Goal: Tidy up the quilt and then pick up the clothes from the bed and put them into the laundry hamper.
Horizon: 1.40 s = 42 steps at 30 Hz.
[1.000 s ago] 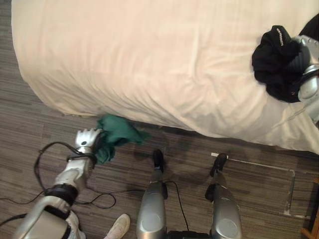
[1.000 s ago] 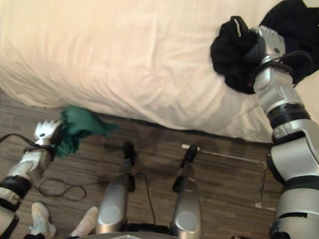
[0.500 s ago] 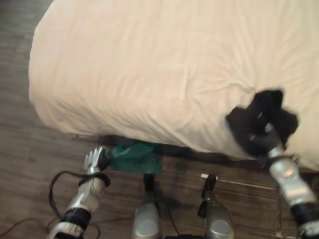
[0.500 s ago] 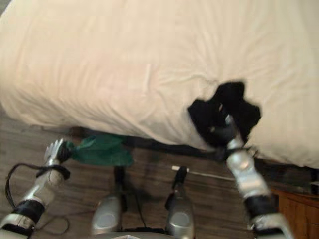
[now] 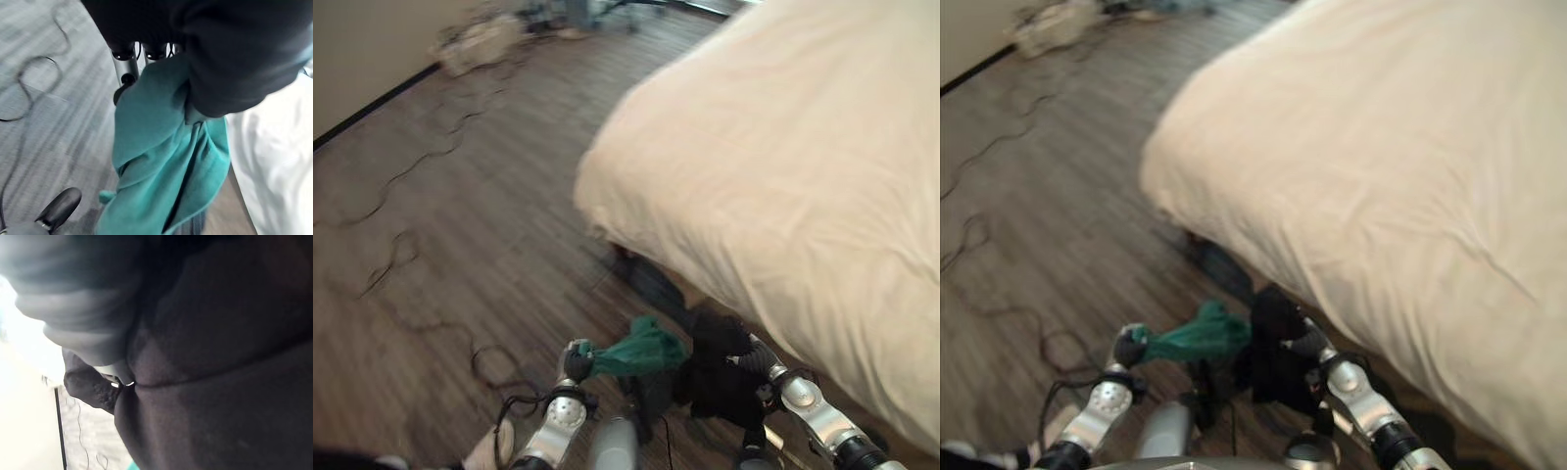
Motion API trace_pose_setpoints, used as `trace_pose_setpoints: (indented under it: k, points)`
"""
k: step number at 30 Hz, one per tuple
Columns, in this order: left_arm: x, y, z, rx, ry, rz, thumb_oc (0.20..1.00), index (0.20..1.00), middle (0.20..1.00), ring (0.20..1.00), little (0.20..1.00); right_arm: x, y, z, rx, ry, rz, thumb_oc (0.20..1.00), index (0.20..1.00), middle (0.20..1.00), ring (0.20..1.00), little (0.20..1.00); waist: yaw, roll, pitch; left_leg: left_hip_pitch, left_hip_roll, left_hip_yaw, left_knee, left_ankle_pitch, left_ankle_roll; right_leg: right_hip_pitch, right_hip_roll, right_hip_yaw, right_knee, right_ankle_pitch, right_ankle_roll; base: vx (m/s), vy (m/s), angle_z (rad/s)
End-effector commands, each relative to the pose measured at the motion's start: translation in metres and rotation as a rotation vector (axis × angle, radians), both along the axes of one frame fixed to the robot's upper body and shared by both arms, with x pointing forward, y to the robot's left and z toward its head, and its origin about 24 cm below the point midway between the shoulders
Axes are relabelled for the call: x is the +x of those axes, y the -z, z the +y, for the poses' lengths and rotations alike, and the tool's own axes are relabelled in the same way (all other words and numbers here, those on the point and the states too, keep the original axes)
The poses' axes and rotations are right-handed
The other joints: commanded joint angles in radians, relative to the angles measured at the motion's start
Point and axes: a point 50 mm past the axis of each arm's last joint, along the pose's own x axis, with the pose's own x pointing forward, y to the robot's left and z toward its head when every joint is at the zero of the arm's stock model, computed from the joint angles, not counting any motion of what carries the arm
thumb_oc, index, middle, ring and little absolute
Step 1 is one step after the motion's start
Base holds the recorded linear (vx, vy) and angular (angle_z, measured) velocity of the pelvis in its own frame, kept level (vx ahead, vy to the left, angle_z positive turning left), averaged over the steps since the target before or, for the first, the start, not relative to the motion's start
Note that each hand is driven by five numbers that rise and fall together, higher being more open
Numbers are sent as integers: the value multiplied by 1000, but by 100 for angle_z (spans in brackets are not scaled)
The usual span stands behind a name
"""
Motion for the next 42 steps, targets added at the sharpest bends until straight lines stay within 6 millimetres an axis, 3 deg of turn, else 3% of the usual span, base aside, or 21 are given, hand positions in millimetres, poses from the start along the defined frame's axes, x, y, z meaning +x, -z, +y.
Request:
trace_pose_setpoints:
  k: [1,2,5,7,8,9,10,11,13,15,16,22,25,27,31,33,38,39,40,41,42]
  points:
    - [25,-33,31,46,-27,-157,200,200,200,200,200,21,-21,6,30,9,-122,200,200,200,200,200,14,-17,-3,113,82,-81,-111,101,-212,-109,10,-8,50,-17,38,109,16,259]
    - [21,-35,31,5,-52,-170,200,200,200,200,200,13,-17,-9,4,85,-117,200,200,200,200,200,17,-13,-30,126,98,-69,-122,98,-209,-73,-8,-89,75,-30,39,107,29,236]
    - [15,-36,31,-39,-76,-173,200,200,200,200,200,5,-15,-27,-35,164,-113,200,200,200,200,200,22,-17,-51,119,67,-93,-137,93,-197,-38,-47,-141,110,-24,49,148,175,236]
    - [16,-38,32,-101,-121,-179,200,200,200,200,200,-4,-13,-48,-77,293,-114,200,200,200,200,200,25,-42,-47,131,-27,-153,-187,54,-145,-58,-141,-151,289,86,71,149,137,193]
    - [16,-38,32,-102,-121,-180,200,200,200,200,200,-4,-13,-48,-77,295,-115,200,200,200,200,200,23,-46,-46,132,-35,-155,-190,54,-140,-62,-151,-150,300,84,73,126,66,212]
    - [18,-39,32,-97,-130,-188,200,200,200,200,200,-4,-14,-51,-61,345,-129,200,200,200,200,200,7,-53,-37,128,-52,-185,-204,50,-127,-92,-138,-68,341,88,73,63,111,199]
    - [21,-41,28,-132,-117,-200,200,200,200,200,200,-4,-16,-53,-40,376,-140,200,200,200,200,200,-19,-50,-28,128,-60,-198,-210,66,-114,-170,-75,65,372,69,40,168,189,148]
    - [23,-41,23,-165,-121,-203,200,200,200,200,200,-4,-17,-58,-21,429,-146,200,200,200,200,200,-53,-40,-23,145,-64,-240,-235,65,-116,-238,41,234,347,-19,20,207,222,108]
    - [25,-39,22,-226,-133,-198,200,200,200,200,200,-8,-13,-64,5,513,-137,200,200,200,200,200,-88,-29,-14,178,-98,-306,-252,35,-114,-283,123,370,214,-50,21,346,0,99]
    - [18,-32,21,-214,-138,-163,200,200,200,200,200,-21,-3,-68,5,561,-96,200,200,200,200,200,-116,-49,-21,203,-136,-356,-241,4,-105,-272,119,418,107,-14,28,304,-56,118]
    - [14,-5,-10,-199,-93,-28,200,200,200,200,200,-52,24,-68,-218,479,55,200,200,200,200,200,-43,16,-55,304,-145,-368,-263,-1,-117,-76,171,224,-7,-41,-20,160,-14,101]
    - [17,-7,-7,-205,-112,-42,200,200,200,200,200,-36,15,-63,-203,441,7,200,200,200,200,200,-34,15,-23,265,-133,-370,-123,-32,-131,-69,172,213,-3,-60,-36,5,-63,14]
    - [26,-12,-11,-224,-112,-68,200,200,200,200,200,-25,2,-63,-183,439,-58,200,200,200,200,200,-9,-12,38,78,-98,-401,202,80,-180,-27,173,189,-19,-84,-74,69,-155,20]
    - [28,-13,-13,-224,-116,-74,200,200,200,200,200,-24,-1,-64,-186,440,-72,200,200,200,200,200,-1,-18,49,35,-91,-390,236,100,-176,-15,171,178,-23,-93,-78,189,-67,14]
    - [25,-18,-12,-213,-114,-103,200,200,200,200,200,-24,-4,-64,-211,406,-87,200,200,200,200,200,44,-29,39,-55,-130,-308,84,50,-130,21,167,181,-38,-137,-55,395,53,-9]
    - [20,-18,-10,-230,-133,-106,200,200,200,200,200,-17,-5,-64,-258,374,-92,200,200,200,200,200,95,-20,26,-135,-100,-277,-94,107,-143,79,180,179,-40,-190,-32,616,139,-14]
    - [15,-22,1,-227,-142,-125,200,200,200,200,200,-14,-6,-58,-248,346,-107,200,200,200,200,200,135,-62,-6,-137,-107,-283,-124,144,-117,131,176,204,-3,-223,-19,436,75,-40]
    - [16,-23,8,-201,-120,-106,200,200,200,200,200,-10,-8,-53,-232,342,-123,200,200,200,200,200,142,-117,10,-87,-168,-293,-91,88,-50,44,136,249,320,-107,45,469,172,-4]
    - [16,-23,8,-201,-120,-106,200,200,200,200,200,-10,-8,-53,-233,342,-123,200,200,200,200,200,147,-114,8,-90,-163,-290,-91,90,-50,38,139,254,320,-104,45,598,256,-21]
    - [16,-23,9,-186,-118,-101,200,200,200,200,200,-8,-9,-51,-233,339,-127,200,200,200,200,200,134,-114,21,-49,-178,-288,-96,63,-27,-25,115,270,443,6,71,542,258,-38]
    - [19,-25,14,-151,-109,-101,200,200,200,200,200,0,-17,-51,-227,345,-169,200,200,200,200,200,87,-71,45,79,-178,-310,-159,33,1,-169,108,285,677,121,66,538,255,3]
